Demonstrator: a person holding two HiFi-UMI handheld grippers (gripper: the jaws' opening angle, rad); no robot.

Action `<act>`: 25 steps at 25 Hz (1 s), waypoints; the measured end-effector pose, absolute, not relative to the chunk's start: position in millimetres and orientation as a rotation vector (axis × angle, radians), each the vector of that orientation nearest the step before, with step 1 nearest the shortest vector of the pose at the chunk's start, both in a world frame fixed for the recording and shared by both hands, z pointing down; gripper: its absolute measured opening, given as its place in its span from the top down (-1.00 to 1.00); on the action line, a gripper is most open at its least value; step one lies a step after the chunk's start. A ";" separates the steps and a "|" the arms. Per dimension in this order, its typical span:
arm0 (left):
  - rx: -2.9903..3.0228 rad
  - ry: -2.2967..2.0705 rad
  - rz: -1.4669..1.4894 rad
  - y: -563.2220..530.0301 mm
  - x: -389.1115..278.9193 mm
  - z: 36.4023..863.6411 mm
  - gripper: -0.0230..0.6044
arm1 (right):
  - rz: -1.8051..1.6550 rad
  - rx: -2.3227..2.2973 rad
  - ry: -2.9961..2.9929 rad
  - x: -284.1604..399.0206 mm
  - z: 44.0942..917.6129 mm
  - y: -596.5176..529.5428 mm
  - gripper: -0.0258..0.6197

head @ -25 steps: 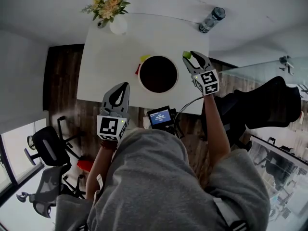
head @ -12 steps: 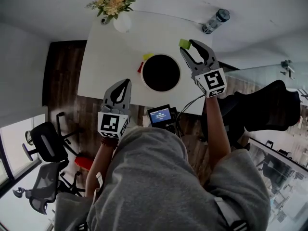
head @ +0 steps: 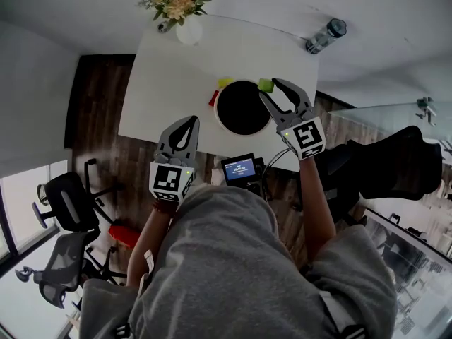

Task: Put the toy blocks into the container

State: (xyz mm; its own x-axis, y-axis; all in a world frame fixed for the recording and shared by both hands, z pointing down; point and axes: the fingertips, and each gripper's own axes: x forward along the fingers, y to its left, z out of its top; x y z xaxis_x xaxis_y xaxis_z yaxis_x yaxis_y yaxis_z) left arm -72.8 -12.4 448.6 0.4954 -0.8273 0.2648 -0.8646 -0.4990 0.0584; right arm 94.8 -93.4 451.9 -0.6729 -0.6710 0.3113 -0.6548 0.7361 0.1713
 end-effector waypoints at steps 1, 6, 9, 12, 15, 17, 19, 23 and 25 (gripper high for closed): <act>2.551 -1.462 0.302 -12.3 -72.9 449.5 0.91 | -0.056 1.014 -2.582 93.2 455.0 -90.0 0.38; 2.543 -1.449 0.311 -12.4 -70.9 454.9 0.91 | -0.026 0.955 -2.560 85.6 470.8 -76.1 0.38; 2.543 -1.443 0.316 -11.3 -68.2 457.2 0.91 | 0.008 0.934 -2.555 83.0 480.6 -69.1 0.38; 2.543 -1.437 0.321 -10.9 -66.7 459.6 0.91 | 0.038 0.923 -2.549 81.5 488.4 -63.9 0.38; 2.539 -1.435 0.329 -9.9 -67.7 462.5 0.91 | 0.062 0.912 -2.553 77.2 492.6 -59.4 0.38; 2.538 -1.437 0.329 -10.2 -68.2 462.1 0.91 | 0.063 0.893 -2.552 73.3 495.7 -56.4 0.38; 2.538 -1.439 0.330 -10.5 -68.8 462.4 0.91 | 0.064 0.874 -2.549 69.4 498.5 -53.7 0.38; 2.531 -1.442 0.334 -9.0 -69.7 464.0 0.91 | 0.077 0.844 -2.552 62.9 502.2 -48.8 0.38; 2.527 -1.443 0.336 -8.0 -70.2 465.0 0.91 | 0.079 0.832 -2.554 60.2 503.3 -46.7 0.38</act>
State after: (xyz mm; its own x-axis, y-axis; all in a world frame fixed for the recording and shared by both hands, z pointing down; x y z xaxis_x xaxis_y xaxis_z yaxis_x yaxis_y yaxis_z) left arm -70.2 -8.0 465.0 0.4939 -0.8164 0.2994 -0.8646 -0.4977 0.0693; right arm 60.2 -46.7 503.3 -0.7165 -0.5457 0.4346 -0.5714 0.8165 0.0831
